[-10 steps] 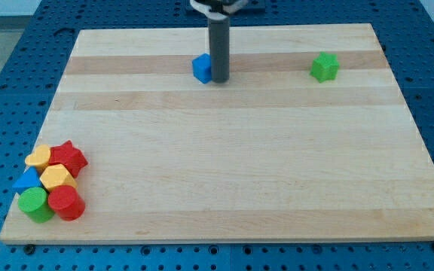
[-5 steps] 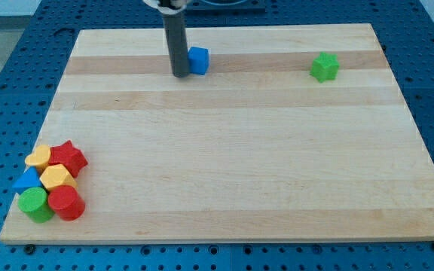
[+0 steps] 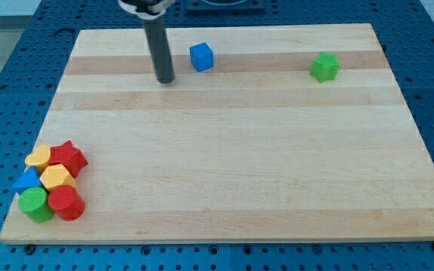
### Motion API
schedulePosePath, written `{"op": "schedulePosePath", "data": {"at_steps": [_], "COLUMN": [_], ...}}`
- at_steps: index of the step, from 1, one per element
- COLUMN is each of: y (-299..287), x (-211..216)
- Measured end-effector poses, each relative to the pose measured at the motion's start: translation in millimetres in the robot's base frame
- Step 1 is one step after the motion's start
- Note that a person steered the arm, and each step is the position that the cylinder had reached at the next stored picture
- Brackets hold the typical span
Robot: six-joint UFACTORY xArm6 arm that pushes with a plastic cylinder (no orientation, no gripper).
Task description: Move blue cube to the top center
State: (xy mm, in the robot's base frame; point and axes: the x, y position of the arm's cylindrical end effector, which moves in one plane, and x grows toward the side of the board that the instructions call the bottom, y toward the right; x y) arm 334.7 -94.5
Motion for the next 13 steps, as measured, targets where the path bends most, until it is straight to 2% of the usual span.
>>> {"op": "schedulePosePath", "data": {"at_steps": [1, 3, 4, 6, 7, 8, 10, 13], "y": [13, 22, 18, 25, 59, 65, 33, 36], "x": [-16, -79, -78, -1, 7, -18, -68, -74]}}
